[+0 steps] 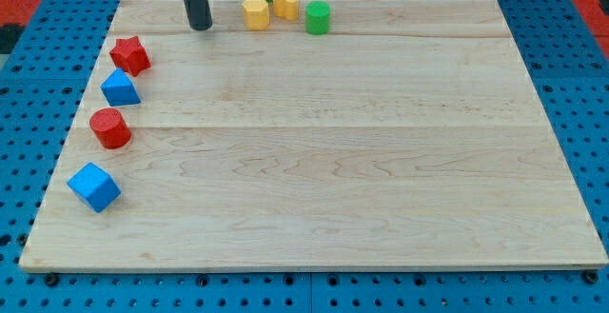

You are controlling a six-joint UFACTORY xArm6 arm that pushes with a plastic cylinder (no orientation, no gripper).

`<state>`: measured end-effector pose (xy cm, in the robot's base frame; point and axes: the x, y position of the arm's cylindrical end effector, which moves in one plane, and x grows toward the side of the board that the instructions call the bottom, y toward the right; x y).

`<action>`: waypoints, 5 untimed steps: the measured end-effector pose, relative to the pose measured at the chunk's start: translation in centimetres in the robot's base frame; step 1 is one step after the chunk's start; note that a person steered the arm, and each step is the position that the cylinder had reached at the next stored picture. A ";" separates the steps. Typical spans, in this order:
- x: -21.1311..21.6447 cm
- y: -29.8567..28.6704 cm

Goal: Push the yellow hexagon into the yellow heart

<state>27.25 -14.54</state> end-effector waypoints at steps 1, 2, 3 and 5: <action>1.4 0.6; -0.6 1.4; -3.4 5.9; -4.7 5.4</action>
<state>22.53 -9.16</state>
